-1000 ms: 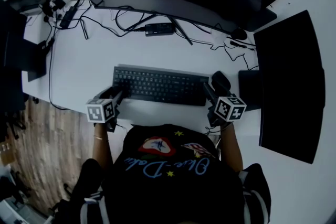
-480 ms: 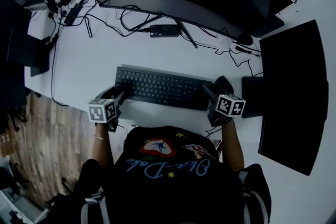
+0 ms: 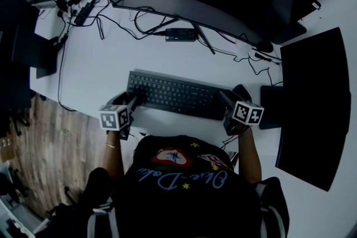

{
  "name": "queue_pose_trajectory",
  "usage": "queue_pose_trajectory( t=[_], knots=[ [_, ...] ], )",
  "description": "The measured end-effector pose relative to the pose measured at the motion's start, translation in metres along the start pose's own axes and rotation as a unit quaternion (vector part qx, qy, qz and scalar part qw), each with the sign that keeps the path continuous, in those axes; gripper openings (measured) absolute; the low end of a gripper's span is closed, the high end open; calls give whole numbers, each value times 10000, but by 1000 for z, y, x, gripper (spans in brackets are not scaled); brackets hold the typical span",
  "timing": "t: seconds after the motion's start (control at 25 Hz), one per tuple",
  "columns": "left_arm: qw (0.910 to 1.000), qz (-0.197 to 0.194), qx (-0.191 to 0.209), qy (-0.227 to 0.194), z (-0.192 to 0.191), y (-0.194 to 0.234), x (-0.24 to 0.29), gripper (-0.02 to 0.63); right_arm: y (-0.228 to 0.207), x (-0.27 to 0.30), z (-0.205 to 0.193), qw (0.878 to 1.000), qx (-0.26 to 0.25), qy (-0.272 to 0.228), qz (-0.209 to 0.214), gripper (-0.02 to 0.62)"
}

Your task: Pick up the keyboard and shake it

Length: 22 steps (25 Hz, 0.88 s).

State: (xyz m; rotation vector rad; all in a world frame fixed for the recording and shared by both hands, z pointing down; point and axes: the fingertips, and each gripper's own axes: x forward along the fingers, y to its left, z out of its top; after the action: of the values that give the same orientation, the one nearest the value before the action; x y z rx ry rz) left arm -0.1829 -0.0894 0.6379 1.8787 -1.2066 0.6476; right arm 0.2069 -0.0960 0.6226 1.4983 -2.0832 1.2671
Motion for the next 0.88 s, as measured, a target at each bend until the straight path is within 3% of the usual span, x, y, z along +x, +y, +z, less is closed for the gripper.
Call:
queue_pose_trajectory(
  t=[0.24, 0.88],
  knots=[
    [9991, 56, 400, -107, 0, -1, 3, 209, 0, -10, 0, 9994, 247, -229, -64, 164],
    [9961, 143, 549, -679, 17, -3, -8, 196, 18, -35, 19, 9963, -161, -838, -103, 166]
  ],
)
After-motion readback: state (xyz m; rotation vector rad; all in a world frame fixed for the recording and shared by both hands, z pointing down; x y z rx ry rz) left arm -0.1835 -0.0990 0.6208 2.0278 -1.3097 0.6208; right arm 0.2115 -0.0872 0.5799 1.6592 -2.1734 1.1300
